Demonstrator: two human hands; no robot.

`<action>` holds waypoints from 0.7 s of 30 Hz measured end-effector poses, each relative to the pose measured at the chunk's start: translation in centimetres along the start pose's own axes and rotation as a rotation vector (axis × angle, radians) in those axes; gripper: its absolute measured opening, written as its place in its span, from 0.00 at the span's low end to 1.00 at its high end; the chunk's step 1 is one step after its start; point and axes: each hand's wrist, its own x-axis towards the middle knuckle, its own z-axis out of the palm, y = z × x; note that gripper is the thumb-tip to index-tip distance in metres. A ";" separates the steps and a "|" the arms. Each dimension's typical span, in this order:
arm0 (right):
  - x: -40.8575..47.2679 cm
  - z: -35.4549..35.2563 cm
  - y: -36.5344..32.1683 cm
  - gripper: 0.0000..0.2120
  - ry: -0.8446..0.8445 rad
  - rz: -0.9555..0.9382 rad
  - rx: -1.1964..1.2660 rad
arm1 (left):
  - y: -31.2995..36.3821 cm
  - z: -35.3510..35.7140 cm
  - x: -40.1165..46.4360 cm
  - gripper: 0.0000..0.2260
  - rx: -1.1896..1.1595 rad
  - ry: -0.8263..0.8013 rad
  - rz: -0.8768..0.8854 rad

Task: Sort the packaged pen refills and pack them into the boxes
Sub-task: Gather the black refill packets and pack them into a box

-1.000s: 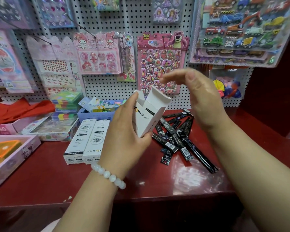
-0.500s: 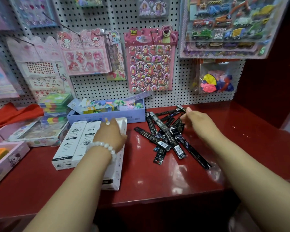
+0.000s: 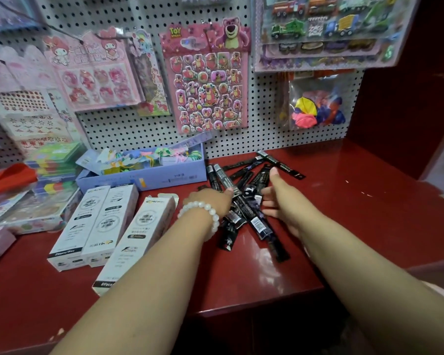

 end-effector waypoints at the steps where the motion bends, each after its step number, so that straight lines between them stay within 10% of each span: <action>1: -0.2 0.5 0.1 0.37 -0.028 -0.007 0.048 | 0.5 0.3 0.0 0.34 -0.029 -0.010 0.005; 11: -1.3 1.2 0.2 0.40 -0.187 0.084 0.369 | 2.7 0.7 -0.4 0.16 -0.137 -0.108 0.066; 21: -1.4 1.0 0.1 0.33 -0.099 -0.025 0.051 | 0.0 0.9 -0.3 0.18 -0.687 -0.162 0.017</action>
